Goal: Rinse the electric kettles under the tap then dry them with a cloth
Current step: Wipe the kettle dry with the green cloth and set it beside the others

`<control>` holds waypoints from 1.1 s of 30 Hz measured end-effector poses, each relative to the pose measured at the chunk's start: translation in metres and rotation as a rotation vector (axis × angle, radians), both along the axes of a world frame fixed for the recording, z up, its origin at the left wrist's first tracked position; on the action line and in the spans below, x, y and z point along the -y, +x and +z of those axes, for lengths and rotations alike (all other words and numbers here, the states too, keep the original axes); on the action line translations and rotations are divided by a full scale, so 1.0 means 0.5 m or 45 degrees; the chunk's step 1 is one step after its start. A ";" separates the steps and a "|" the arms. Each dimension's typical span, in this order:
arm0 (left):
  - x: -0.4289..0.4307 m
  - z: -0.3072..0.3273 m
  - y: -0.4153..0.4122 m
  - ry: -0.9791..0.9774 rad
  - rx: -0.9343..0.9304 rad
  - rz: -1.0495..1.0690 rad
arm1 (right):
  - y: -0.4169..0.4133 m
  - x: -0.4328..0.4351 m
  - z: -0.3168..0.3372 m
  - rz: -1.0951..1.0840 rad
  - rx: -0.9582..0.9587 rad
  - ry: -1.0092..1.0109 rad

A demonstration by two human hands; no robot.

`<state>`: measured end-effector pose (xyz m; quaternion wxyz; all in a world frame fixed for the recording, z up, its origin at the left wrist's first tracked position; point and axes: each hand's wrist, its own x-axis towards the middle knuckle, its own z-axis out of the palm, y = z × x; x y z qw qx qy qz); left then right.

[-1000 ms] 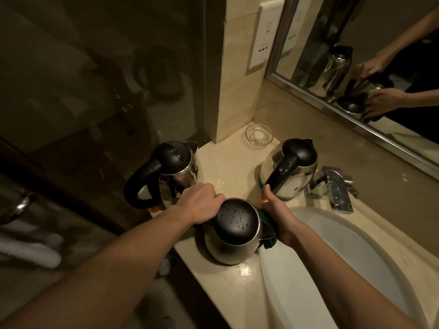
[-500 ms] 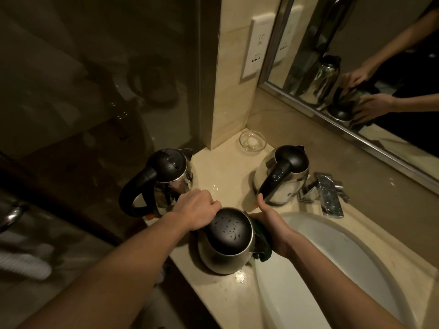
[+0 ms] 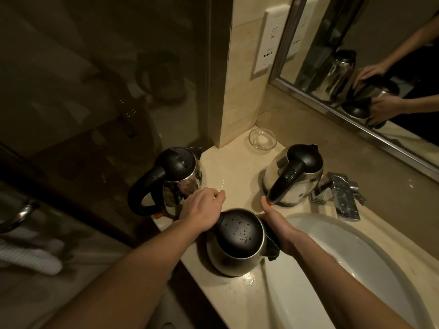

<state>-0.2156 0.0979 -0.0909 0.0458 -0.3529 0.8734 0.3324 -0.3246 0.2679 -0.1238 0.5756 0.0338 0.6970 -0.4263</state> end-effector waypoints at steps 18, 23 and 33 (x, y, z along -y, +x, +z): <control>-0.007 0.015 -0.001 0.071 0.139 0.081 | -0.023 0.064 0.056 0.353 -0.212 0.115; -0.005 0.011 -0.001 0.071 0.145 0.060 | -0.031 0.065 0.017 0.375 -0.217 0.142; -0.006 0.004 0.003 0.091 0.095 0.087 | -0.038 0.108 0.089 0.598 -0.296 0.087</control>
